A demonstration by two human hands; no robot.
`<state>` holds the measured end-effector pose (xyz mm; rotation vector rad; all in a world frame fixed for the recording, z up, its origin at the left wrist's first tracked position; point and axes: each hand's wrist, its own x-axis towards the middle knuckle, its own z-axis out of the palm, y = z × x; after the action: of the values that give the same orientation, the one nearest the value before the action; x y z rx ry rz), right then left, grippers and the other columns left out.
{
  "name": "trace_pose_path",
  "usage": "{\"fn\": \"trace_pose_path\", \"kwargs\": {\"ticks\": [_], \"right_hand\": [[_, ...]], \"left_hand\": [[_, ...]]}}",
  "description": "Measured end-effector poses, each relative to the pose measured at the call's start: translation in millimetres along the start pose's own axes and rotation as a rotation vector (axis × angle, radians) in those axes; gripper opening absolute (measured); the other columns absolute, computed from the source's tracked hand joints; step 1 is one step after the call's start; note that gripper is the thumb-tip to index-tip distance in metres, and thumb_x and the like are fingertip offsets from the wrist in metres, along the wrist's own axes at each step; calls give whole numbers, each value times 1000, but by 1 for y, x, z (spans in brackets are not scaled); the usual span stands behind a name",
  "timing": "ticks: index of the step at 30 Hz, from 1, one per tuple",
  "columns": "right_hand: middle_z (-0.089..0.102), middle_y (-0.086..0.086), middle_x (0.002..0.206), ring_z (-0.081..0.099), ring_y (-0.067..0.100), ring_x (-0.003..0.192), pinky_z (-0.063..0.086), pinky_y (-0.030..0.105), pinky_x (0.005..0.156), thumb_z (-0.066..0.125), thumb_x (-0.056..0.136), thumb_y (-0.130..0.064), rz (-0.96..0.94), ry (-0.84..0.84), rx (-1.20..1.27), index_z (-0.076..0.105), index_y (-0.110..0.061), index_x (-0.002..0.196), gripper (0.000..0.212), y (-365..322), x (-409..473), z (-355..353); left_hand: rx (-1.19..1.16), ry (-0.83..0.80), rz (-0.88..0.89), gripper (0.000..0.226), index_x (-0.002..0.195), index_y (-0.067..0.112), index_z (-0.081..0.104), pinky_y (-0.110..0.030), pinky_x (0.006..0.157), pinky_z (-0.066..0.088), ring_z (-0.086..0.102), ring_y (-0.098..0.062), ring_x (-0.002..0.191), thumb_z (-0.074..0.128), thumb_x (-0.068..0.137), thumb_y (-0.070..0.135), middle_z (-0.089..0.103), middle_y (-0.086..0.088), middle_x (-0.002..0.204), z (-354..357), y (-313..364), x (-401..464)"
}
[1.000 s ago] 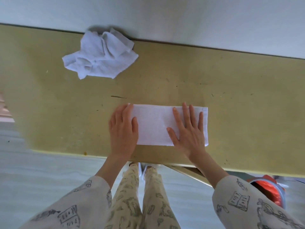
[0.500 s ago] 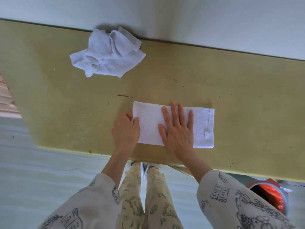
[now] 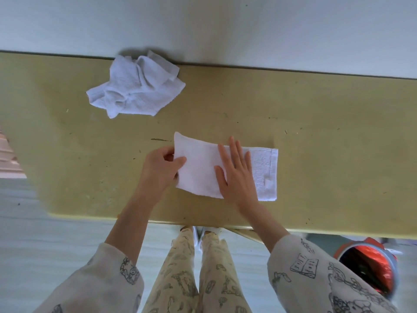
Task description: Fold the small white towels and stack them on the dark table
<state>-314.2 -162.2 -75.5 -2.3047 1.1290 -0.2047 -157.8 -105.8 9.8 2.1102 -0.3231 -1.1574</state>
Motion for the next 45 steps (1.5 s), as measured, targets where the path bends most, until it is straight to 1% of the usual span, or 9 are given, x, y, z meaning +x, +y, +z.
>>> {"fn": "trace_pose_path", "kwargs": {"ticks": [4, 10, 14, 20, 23, 30, 35, 41, 45], "right_hand": [[51, 4, 135, 51, 5, 116, 38, 3, 88, 42, 97, -14, 388, 197, 491, 56, -12, 124, 31, 3, -13, -49], [66, 5, 80, 63, 17, 68, 52, 25, 68, 49, 93, -11, 877, 110, 952, 66, -9, 90, 18, 40, -29, -82], [68, 5, 77, 64, 17, 69, 50, 25, 65, 50, 91, -12, 932, 36, 978, 67, -10, 79, 20, 51, -35, -77], [53, 16, 61, 48, 32, 59, 46, 36, 59, 52, 87, -34, 868, 62, 823, 51, 2, 66, 41, 46, -35, -75], [47, -11, 58, 42, 5, 55, 31, 18, 55, 58, 89, -24, 824, 71, 747, 57, -14, 74, 18, 47, -33, -75], [49, -8, 67, 43, 7, 61, 33, 21, 57, 51, 88, -15, 871, 142, 745, 50, -17, 73, 15, 49, -33, -73], [44, -6, 66, 38, 7, 58, 31, 19, 53, 52, 86, -12, 896, 138, 727, 46, -16, 70, 17, 49, -33, -74], [53, -7, 70, 48, 10, 64, 37, 23, 58, 55, 89, -30, 863, 73, 617, 54, -13, 81, 19, 55, -27, -77], [58, -7, 80, 54, 12, 72, 37, 25, 61, 52, 91, -34, 802, 41, 449, 55, -14, 91, 20, 57, -21, -80]], "left_hand": [[102, -22, 168, 22, 105, 20, 63, -29, 66, 57, 58, -16, 68, 60, 86, 9, 57, -4, 81, 24, 23, -19], [326, -43, 369, 25, 108, 10, 65, -28, 71, 49, 50, -14, 68, 60, 84, 11, 54, 0, 75, 109, 22, -19], [377, -129, 326, 30, 117, 13, 60, -10, 72, 34, 52, -11, 81, 55, 88, 16, 58, -2, 98, 147, 13, -14], [206, -221, 287, 25, 112, 15, 63, -42, 89, 51, 64, -25, 92, 47, 92, 12, 66, -8, 104, 143, -1, -14], [222, -86, 420, 25, 105, 15, 64, -30, 80, 50, 63, -21, 85, 46, 92, 4, 65, -4, 96, 126, -12, -13], [319, -93, 570, 24, 109, 13, 63, -6, 70, 39, 53, 1, 75, 48, 92, 5, 55, 8, 90, 112, -22, -9], [448, -190, 561, 30, 120, 15, 57, -23, 79, 47, 49, 1, 74, 51, 91, 9, 48, 6, 101, 117, -28, -1], [634, -331, 591, 46, 138, 16, 38, -11, 77, 35, 41, -4, 85, 49, 93, 14, 41, 3, 114, 114, -18, 4], [875, -93, 848, 48, 130, 12, 49, -32, 73, 48, 51, -21, 91, 64, 83, 13, 52, -7, 110, 111, -21, 1]]}}
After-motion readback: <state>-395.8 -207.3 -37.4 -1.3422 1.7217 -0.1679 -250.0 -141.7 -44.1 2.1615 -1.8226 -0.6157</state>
